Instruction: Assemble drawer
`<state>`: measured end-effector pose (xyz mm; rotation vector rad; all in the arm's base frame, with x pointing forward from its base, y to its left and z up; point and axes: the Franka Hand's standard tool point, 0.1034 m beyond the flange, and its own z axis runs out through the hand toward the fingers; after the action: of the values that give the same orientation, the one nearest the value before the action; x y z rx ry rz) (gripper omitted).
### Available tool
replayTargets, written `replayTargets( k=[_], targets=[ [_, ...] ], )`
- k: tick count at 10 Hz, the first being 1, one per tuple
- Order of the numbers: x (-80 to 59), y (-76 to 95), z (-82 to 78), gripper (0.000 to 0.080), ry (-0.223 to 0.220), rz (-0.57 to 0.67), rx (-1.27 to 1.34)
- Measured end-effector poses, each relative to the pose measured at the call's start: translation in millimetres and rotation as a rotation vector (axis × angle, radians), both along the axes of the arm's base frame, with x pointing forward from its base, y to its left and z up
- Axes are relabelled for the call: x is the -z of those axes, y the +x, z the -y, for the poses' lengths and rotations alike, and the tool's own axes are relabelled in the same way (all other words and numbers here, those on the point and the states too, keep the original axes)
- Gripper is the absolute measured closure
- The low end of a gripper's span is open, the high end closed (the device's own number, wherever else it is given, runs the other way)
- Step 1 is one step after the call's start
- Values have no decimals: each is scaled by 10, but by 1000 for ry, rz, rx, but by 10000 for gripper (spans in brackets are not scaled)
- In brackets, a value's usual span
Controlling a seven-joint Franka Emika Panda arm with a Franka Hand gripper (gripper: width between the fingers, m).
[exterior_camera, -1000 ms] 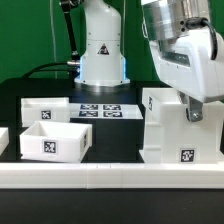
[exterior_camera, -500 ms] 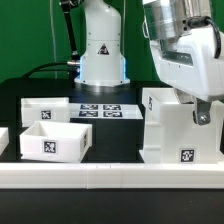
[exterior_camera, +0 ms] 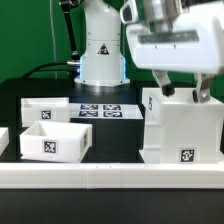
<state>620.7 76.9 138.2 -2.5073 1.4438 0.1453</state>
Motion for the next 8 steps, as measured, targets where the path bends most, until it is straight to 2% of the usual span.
replayTargets(
  k=[1, 2, 6, 7, 8],
  targets=[
    [-95, -41, 50, 150, 6, 1, -91],
    [-132, -47, 61, 150, 11, 0, -116],
    [-87, -58, 40, 150, 10, -1, -130],
    [-62, -209, 125, 150, 0, -44, -301],
    [-76, -277, 248, 150, -14, -72, -389]
  ],
)
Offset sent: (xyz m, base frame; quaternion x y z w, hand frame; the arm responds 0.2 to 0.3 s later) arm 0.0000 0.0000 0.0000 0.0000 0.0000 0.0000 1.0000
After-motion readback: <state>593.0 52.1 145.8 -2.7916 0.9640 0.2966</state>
